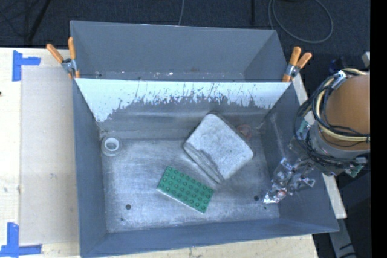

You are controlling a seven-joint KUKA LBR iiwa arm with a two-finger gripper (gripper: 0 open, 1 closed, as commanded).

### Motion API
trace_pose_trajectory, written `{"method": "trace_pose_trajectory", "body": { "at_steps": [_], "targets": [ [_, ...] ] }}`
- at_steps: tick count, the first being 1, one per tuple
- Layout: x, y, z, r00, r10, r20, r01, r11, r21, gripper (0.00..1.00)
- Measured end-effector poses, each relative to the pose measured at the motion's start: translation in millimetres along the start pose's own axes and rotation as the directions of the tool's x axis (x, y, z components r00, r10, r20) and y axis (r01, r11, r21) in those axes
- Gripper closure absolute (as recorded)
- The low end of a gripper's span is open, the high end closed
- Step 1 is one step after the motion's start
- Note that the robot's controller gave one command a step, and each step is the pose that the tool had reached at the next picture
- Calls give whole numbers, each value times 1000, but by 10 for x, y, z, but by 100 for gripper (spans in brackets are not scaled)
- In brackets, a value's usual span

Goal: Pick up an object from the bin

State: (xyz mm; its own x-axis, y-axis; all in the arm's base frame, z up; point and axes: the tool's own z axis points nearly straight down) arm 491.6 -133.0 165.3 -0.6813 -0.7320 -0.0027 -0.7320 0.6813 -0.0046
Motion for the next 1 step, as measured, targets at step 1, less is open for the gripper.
{"method": "trace_pose_trajectory", "body": {
  "at_steps": [1],
  "targets": [
    [-94,-22,-722,1000,19,2,-19,1000,2,100]
  ]
}}
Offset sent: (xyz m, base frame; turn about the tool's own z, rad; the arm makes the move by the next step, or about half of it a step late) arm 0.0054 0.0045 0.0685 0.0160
